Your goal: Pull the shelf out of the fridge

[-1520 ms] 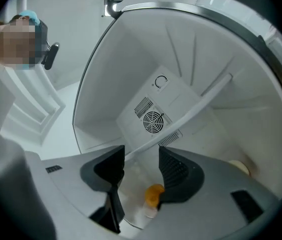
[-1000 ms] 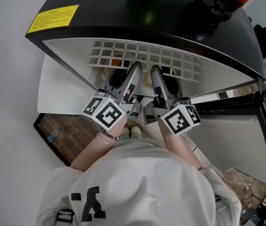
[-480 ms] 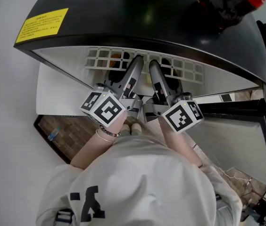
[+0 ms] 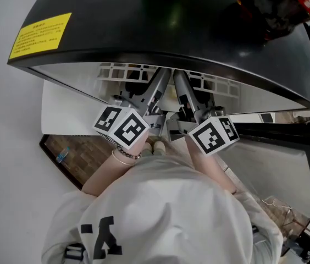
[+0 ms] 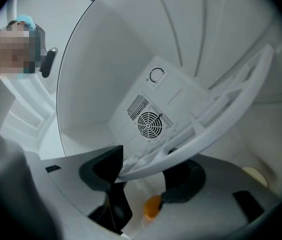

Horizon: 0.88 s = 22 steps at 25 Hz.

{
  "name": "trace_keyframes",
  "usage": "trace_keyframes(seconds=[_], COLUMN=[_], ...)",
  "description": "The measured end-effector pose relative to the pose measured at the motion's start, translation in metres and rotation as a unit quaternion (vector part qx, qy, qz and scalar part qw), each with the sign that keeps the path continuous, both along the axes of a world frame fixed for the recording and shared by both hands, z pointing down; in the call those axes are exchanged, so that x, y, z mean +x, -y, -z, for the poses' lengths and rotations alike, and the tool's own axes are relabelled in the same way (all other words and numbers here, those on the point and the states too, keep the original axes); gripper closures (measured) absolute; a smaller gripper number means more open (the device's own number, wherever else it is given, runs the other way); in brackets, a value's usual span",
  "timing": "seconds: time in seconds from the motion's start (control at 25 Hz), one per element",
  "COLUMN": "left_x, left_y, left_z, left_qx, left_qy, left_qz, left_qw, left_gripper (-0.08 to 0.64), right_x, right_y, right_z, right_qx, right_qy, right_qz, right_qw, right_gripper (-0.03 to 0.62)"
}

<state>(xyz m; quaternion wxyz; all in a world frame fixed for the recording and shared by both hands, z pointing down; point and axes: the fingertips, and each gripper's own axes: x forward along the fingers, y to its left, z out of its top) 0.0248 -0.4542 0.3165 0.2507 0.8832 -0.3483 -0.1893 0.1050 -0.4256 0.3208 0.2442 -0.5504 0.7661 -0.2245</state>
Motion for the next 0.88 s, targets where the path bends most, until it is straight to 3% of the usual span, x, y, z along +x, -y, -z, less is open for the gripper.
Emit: trace_keyframes(seconds=[0.56, 0.88], left_x=[0.0014, 0.0017], left_y=[0.0012, 0.0004], left_z=[0.0002, 0.0004], left_qx=[0.007, 0.014], left_qy=[0.033, 0.047], left_qz=[0.015, 0.017], left_qw=[0.9993, 0.9987], left_gripper=[0.288, 0.291], right_x=[0.0007, 0.0011], right_y=[0.0092, 0.0068], right_z=[0.0, -0.0004], right_qx=[0.008, 0.004], right_qy=[0.03, 0.003], right_qz=[0.008, -0.002], right_qw=[0.999, 1.0], right_gripper=[0.354, 0.357])
